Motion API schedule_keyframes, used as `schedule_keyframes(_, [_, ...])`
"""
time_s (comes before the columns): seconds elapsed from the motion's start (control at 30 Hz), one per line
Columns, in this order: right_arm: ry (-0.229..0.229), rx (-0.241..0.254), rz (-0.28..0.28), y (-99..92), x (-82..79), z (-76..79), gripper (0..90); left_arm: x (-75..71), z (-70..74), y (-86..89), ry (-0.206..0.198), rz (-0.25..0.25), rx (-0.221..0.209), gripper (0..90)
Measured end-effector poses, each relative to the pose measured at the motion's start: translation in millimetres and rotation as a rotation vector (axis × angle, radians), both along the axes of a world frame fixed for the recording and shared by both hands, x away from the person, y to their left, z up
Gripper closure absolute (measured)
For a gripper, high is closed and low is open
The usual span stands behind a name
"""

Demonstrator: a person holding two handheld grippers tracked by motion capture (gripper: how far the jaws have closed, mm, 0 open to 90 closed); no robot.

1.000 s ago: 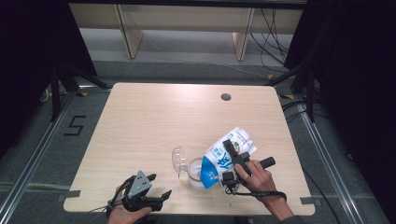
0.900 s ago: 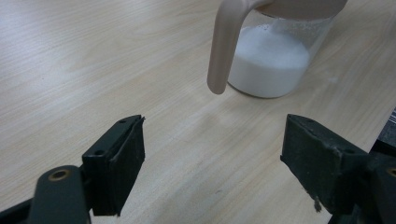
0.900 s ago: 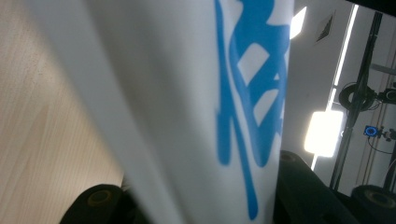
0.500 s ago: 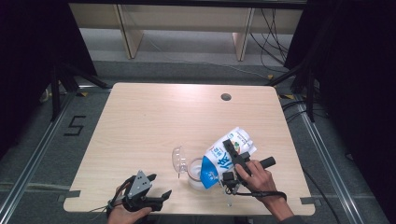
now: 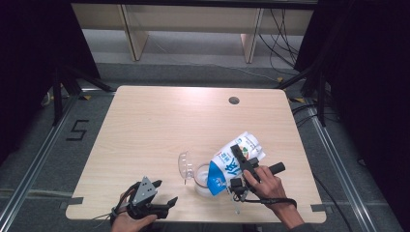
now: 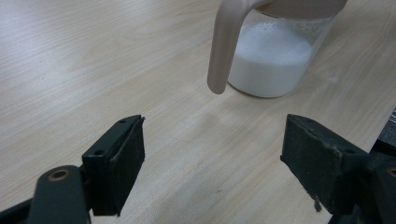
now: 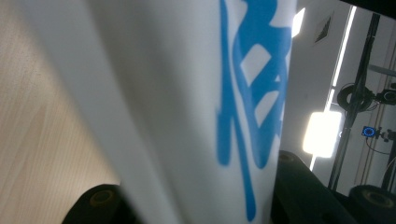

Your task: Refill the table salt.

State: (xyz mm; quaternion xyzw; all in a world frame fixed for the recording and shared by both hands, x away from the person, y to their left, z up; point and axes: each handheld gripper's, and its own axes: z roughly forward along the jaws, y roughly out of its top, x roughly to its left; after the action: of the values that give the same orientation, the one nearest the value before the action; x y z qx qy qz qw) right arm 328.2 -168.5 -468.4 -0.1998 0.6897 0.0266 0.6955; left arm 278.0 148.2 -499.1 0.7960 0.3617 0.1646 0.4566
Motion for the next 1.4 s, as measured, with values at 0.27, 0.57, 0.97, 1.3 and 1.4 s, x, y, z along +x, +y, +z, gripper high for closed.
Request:
schedule_keyframes(0.27, [0.000,-0.003,0.003,0.4,-0.1,0.1,78.0,0.0,0.0,0.1,0.000,0.000,0.000,20.9])
schedule_keyframes(0.57, [0.001,-0.012,-0.001,0.2,-0.4,0.2,78.6,-0.1,0.0,0.1,0.000,0.000,0.001,20.9])
schedule_keyframes(0.97, [-0.018,-0.031,0.015,1.0,1.0,3.7,78.8,-0.2,0.0,0.2,-0.001,-0.001,0.005,20.9])
schedule_keyframes(1.3, [-0.005,-0.007,0.003,0.6,1.6,2.1,79.0,-0.6,0.0,0.2,-0.002,0.010,0.005,20.9])
schedule_keyframes(1.4, [-0.006,-0.005,0.009,0.7,1.8,2.7,79.0,-0.1,-0.1,0.1,-0.001,0.001,0.002,20.9])
